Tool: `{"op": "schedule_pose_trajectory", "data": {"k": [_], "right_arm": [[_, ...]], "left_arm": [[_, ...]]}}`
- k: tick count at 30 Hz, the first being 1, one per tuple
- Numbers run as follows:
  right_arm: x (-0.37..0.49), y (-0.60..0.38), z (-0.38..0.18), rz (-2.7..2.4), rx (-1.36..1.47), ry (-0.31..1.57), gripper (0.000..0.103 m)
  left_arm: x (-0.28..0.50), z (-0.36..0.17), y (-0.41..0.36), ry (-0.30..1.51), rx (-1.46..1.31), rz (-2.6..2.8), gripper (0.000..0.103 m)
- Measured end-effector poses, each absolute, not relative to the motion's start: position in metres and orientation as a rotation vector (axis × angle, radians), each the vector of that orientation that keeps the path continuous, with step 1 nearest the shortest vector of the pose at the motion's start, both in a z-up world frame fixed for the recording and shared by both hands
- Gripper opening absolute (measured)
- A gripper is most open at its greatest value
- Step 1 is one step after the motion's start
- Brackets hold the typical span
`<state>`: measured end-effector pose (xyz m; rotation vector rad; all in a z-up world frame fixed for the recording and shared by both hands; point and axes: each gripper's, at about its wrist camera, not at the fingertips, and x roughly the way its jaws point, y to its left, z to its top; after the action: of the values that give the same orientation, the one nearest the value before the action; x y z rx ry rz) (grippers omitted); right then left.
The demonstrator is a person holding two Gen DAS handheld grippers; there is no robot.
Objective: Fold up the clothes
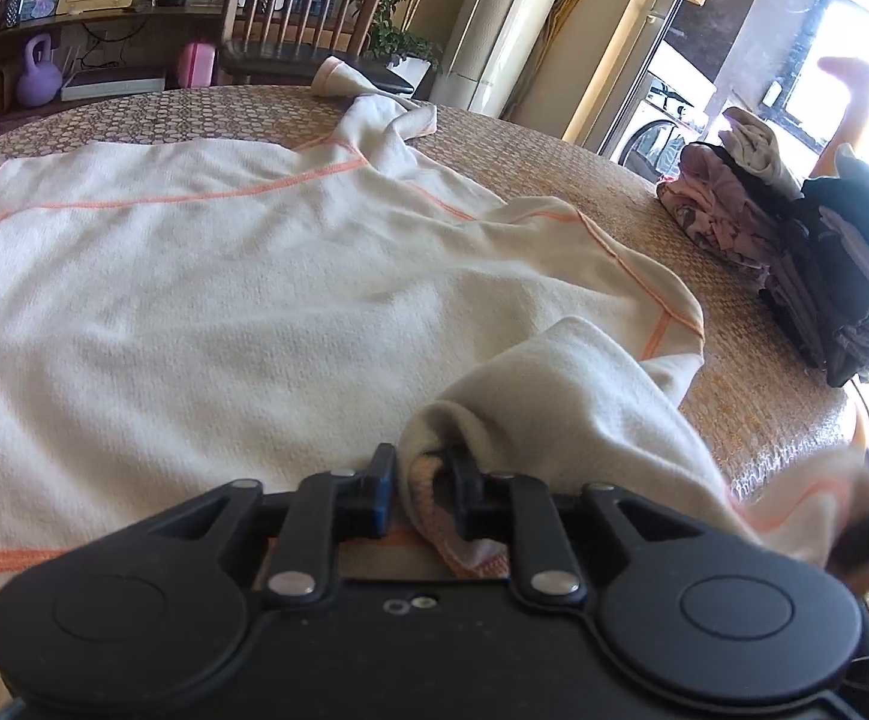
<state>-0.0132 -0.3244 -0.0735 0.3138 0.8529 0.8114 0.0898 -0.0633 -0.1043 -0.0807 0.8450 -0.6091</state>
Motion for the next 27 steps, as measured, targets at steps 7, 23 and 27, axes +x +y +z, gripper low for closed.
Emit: {"op": "schedule_pose_trajectory", "data": {"k": [7, 23, 27], "right_arm": [[0.06, -0.304, -0.043, 0.798, 0.402, 0.748, 0.003], [0.251, -0.243, -0.102, 0.617, 0.417, 0.985, 0.005], [0.267, -0.246, -0.108, 0.584, 0.428, 1.013, 0.025]], "left_arm": [[0.083, -0.1, -0.052, 0.836, -0.072, -0.646, 0.103], [0.08, -0.111, -0.053, 0.837, -0.062, -0.767, 0.103], [0.08, -0.112, -0.05, 0.834, -0.073, -0.776, 0.103]]}}
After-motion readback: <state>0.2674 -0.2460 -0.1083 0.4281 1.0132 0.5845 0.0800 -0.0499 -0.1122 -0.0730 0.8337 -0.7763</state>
